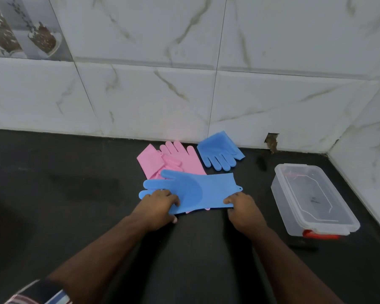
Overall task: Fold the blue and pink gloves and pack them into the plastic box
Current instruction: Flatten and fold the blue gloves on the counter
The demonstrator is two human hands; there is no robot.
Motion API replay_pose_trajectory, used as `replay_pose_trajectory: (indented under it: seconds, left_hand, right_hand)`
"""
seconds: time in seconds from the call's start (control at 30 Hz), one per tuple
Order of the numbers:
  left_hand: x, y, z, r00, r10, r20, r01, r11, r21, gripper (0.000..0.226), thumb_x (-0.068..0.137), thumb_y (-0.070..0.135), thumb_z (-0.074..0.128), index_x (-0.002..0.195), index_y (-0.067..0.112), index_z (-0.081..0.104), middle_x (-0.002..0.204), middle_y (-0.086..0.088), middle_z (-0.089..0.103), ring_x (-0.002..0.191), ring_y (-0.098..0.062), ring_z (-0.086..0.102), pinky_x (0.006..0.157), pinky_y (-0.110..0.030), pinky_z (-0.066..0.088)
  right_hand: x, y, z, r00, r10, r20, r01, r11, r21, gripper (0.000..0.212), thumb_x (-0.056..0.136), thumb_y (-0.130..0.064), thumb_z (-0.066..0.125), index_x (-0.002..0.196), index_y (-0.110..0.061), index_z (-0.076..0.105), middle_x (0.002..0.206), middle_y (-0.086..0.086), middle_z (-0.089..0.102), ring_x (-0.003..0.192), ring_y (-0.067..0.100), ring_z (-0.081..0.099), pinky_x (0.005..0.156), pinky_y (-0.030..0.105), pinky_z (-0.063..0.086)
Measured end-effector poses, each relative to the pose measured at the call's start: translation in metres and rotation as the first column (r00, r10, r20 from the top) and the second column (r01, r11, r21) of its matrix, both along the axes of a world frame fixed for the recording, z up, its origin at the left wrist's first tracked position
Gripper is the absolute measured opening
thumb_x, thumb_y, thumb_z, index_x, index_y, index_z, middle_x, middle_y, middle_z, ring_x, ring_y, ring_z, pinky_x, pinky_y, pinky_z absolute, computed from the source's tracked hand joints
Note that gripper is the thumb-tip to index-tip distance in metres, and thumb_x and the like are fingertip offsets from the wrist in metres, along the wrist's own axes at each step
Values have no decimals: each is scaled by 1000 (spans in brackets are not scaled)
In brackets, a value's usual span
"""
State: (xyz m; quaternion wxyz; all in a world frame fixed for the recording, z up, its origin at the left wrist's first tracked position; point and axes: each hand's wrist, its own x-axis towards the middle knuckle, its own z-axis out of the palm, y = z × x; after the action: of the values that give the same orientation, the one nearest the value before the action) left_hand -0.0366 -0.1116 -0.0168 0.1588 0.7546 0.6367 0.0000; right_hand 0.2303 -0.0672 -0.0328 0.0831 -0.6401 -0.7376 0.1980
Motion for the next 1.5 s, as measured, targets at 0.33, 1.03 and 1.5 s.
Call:
replay_pose_trajectory:
  seconds: [0.33,1.03,1.5]
  left_hand:
    - [-13,-7,27,972,78,223,-106,987,119,15,86,24,57,95,29,67,97,14,66,91,-10,62,82,-35,53]
    - [-7,-70,6,986,-54,156,73,991,-114,19,85,24,57,99,32,66,95,16,63,92,-1,57,84,-28,51]
    - [-8,-90,9,977,-34,211,96,952,-292,21,85,22,59,99,33,70,94,18,68,89,1,61,74,-13,47]
  right_hand:
    - [2,-23,27,999,24,-41,-11,952,305,15,94,-24,56,104,-20,65,106,-2,66,98,16,54,82,32,49]
    - [-3,-88,14,951,302,61,-294,949,-110,24,94,-22,53,112,-25,67,112,-4,61,103,13,56,88,26,46]
    - [-4,-115,14,958,285,12,-270,919,-289,20,93,-20,59,109,-27,68,105,-7,60,97,9,56,87,22,47]
